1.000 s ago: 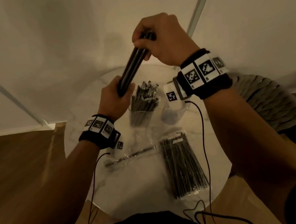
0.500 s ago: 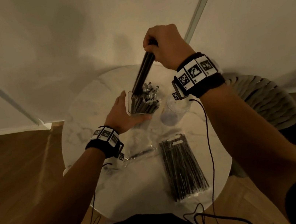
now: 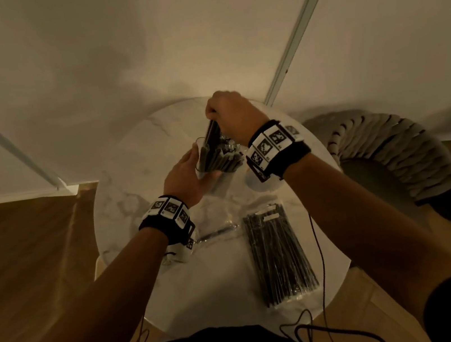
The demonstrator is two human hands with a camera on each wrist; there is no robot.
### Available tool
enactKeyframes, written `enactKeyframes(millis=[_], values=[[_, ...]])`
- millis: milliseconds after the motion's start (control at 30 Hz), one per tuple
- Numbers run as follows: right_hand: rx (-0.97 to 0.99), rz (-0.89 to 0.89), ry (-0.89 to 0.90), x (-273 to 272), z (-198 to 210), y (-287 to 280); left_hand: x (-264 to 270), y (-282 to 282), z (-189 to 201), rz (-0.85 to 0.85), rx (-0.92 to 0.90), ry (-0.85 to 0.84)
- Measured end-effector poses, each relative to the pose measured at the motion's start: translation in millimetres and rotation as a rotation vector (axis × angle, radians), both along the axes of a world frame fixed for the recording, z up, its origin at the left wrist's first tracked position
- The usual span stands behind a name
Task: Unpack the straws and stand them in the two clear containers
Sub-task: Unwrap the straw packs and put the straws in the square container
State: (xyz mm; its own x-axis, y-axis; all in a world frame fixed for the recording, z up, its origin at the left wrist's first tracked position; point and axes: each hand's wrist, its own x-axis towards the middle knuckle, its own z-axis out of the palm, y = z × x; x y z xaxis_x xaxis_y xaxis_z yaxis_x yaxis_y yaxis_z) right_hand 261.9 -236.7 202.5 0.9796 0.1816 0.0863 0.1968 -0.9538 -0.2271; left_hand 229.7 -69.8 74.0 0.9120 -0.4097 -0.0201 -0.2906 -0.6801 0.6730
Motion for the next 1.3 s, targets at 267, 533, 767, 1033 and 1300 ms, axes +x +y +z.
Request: enactKeyframes(millis=[267, 533, 767, 1033, 1300], values=[[0.160, -0.076, 0.109, -26, -54, 9, 1, -1, -6, 0.024, -0.023, 0.038], [0.026, -0.114, 0.088, -30, -62, 11, 1, -1, -8, 0.024, -0.012, 0.030], [0.175, -0.092, -0.026, -34, -55, 11, 1, -2, -7, 0.031, -0.013, 0.016], [0.268, -0.076, -0.199, -49, -61, 9, 4, 0, -9, 0.015, -0.042, 0.019], [0.254, -0.225, -0.161, -58, -66, 13, 2, 1, -8, 0.000, -0.028, 0.021]])
